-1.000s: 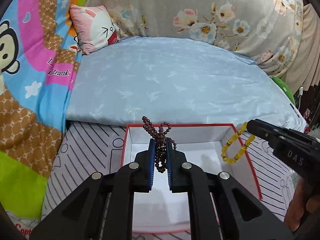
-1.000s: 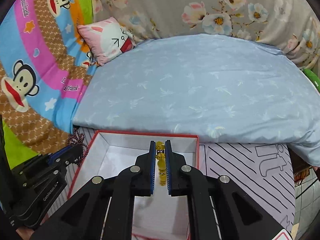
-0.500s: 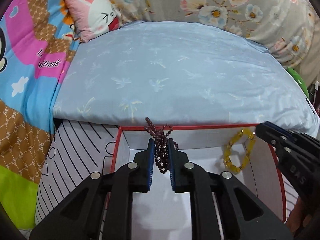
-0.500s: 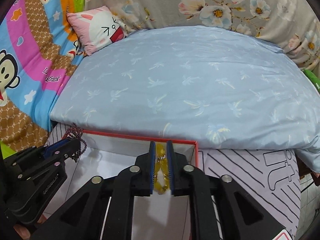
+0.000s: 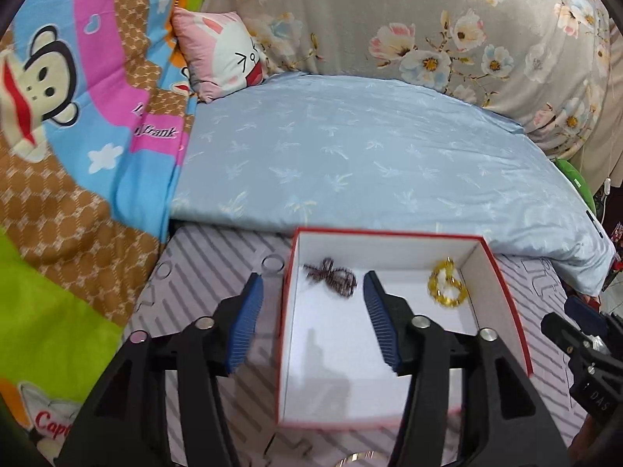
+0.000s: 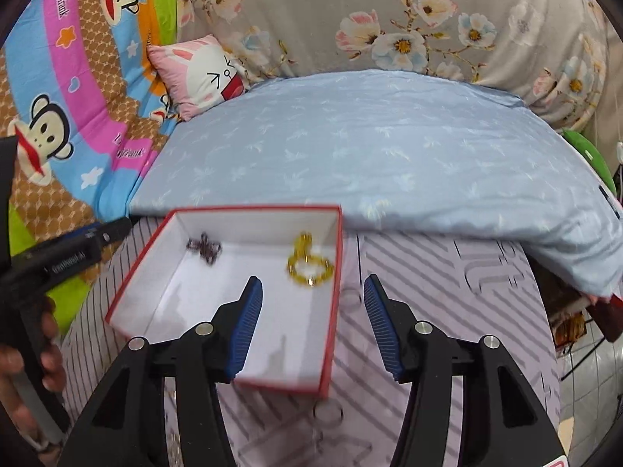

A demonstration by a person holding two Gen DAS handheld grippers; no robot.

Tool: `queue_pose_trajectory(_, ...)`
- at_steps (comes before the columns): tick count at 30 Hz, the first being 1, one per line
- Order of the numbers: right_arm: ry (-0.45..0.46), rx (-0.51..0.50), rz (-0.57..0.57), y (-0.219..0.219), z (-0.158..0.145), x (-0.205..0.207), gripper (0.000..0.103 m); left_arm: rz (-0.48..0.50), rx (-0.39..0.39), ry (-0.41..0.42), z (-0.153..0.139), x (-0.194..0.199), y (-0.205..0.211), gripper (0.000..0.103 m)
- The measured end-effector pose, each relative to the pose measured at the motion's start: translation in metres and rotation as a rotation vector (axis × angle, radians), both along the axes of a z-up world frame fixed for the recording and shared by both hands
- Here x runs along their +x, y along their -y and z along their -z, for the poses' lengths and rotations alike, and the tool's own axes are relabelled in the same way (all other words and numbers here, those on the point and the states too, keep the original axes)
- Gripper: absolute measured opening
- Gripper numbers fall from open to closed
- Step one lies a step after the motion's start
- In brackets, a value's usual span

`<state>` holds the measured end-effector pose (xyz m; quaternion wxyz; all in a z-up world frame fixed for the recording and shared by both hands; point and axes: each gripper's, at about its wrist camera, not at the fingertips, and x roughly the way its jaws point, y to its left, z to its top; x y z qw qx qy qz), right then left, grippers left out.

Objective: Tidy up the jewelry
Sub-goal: 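Withdraw both open tools from the box back over the jewelry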

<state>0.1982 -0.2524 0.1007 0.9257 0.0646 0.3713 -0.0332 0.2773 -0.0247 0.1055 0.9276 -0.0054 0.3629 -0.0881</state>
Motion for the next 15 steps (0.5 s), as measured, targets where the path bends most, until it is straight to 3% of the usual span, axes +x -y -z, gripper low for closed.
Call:
queue_pose_trajectory(9, -0.077, 0.004, -0.009, -0.019, 0.032, -0.099, 0.053, -0.02, -0.004, -0.064, 0.024, -0.099, -0.038, 0.057)
queue_pose_trajectory(15, -0.134, 0.029, -0.017, -0.029, 0.052, -0.135, 0.053, -0.022, 0.002, -0.133, 0.055, -0.143, -0.045, 0.057)
